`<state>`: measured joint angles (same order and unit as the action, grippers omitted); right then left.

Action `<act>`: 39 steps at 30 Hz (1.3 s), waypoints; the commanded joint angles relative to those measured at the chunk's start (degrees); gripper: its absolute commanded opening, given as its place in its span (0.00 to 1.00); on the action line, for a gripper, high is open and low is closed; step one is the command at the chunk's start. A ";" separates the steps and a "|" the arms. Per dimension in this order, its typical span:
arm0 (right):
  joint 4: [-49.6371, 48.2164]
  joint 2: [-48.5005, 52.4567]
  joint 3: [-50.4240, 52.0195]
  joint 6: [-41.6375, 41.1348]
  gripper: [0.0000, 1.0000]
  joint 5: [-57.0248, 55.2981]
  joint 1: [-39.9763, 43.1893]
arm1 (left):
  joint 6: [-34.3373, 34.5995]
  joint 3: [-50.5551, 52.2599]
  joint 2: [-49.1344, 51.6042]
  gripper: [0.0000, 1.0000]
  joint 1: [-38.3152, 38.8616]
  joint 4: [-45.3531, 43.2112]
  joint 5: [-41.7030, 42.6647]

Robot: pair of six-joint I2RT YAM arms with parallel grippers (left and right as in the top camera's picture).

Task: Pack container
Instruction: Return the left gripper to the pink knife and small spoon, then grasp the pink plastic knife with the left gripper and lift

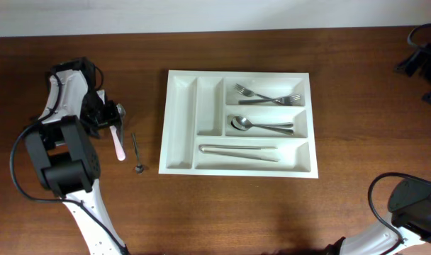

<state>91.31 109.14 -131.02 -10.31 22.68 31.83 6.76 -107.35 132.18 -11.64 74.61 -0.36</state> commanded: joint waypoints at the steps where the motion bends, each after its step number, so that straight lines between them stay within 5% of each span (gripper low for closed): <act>1: 0.00 0.24 0.31 -0.09 0.99 0.90 0.07 | 0.94 0.94 -2.97 0.62 -0.11 0.20 -1.62; 20: 0.00 0.24 0.31 -0.09 0.99 0.90 0.07 | 1.27 11.54 -2.97 0.61 -0.13 -6.75 -2.27; 29: 0.00 0.24 0.31 -0.09 0.99 0.90 0.07 | 1.60 11.54 -2.97 0.02 -0.11 -8.35 -2.23; 39: 0.00 0.24 0.31 -0.09 0.99 0.90 0.07 | 1.51 9.60 -5.09 0.02 -0.17 -6.69 -3.82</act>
<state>91.33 109.14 -131.02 -10.33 22.68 31.83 8.01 -97.10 128.66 -11.64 67.44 -1.78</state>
